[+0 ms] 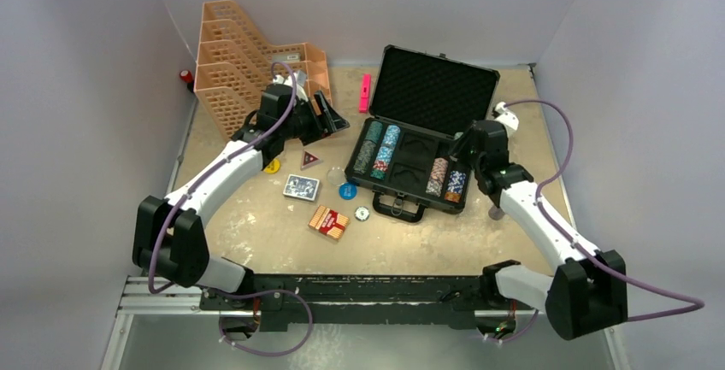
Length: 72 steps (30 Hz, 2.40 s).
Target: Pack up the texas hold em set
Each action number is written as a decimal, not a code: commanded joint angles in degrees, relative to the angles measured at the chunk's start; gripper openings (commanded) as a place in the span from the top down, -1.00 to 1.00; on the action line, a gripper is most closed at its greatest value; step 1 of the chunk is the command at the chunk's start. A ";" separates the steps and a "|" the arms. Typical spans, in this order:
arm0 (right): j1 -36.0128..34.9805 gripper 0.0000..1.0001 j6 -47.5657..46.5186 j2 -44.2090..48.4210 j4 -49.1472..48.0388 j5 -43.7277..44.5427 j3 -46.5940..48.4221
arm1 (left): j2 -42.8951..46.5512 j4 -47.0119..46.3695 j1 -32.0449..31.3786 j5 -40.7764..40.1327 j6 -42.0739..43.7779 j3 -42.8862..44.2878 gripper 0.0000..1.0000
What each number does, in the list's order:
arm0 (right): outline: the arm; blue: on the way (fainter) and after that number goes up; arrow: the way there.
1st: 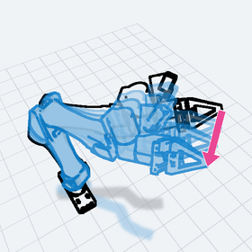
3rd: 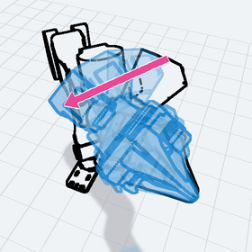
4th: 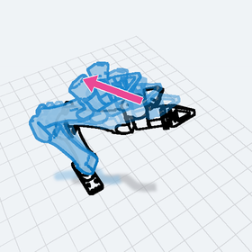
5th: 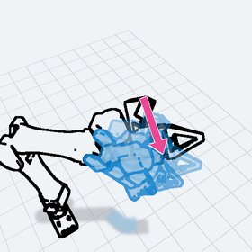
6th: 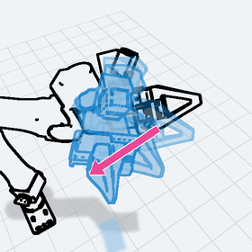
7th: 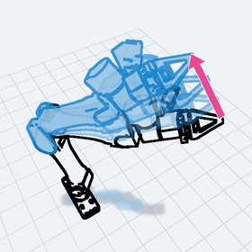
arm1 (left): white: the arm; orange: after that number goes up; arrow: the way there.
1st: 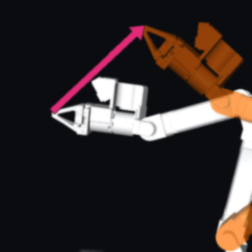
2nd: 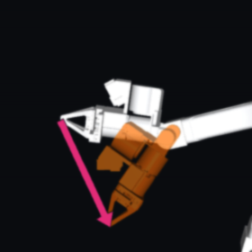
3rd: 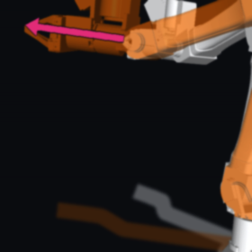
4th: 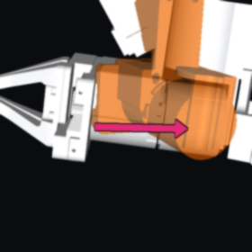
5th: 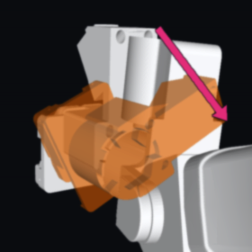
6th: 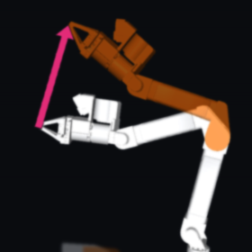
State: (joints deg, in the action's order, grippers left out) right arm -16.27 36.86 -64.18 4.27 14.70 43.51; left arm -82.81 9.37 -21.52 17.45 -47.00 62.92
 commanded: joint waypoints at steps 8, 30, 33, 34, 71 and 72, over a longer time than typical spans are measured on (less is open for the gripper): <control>1.82 1.00 9.38 -12.90 -2.77 11.39 10.92 | 3.33 0.30 -0.21 -5.25 7.71 -0.34 -0.31; 1.77 1.00 4.07 -22.04 -2.97 2.44 10.40 | 2.29 -0.46 -0.19 -4.30 7.81 -1.28 -0.30; 1.77 1.00 3.42 -21.81 -2.25 2.46 9.72 | 2.37 -0.41 -0.27 -4.32 7.80 -1.29 -0.30; 1.77 1.00 3.25 -21.70 -2.15 2.44 9.60 | 2.36 -0.40 -0.26 -4.32 7.87 -1.30 -0.30; 1.77 0.26 -1.06 -27.77 10.78 1.57 19.34 | 2.29 1.40 -0.20 -6.78 9.03 -0.95 -0.30; 1.77 0.24 -1.49 -28.35 10.96 1.79 19.91 | 2.28 1.36 -0.25 -6.82 9.03 -0.95 -0.30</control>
State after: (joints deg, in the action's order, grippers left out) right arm -14.50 37.82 -91.66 13.80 15.29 59.40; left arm -81.69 12.10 -21.56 11.40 -39.33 61.91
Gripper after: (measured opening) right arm 0.442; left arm 0.650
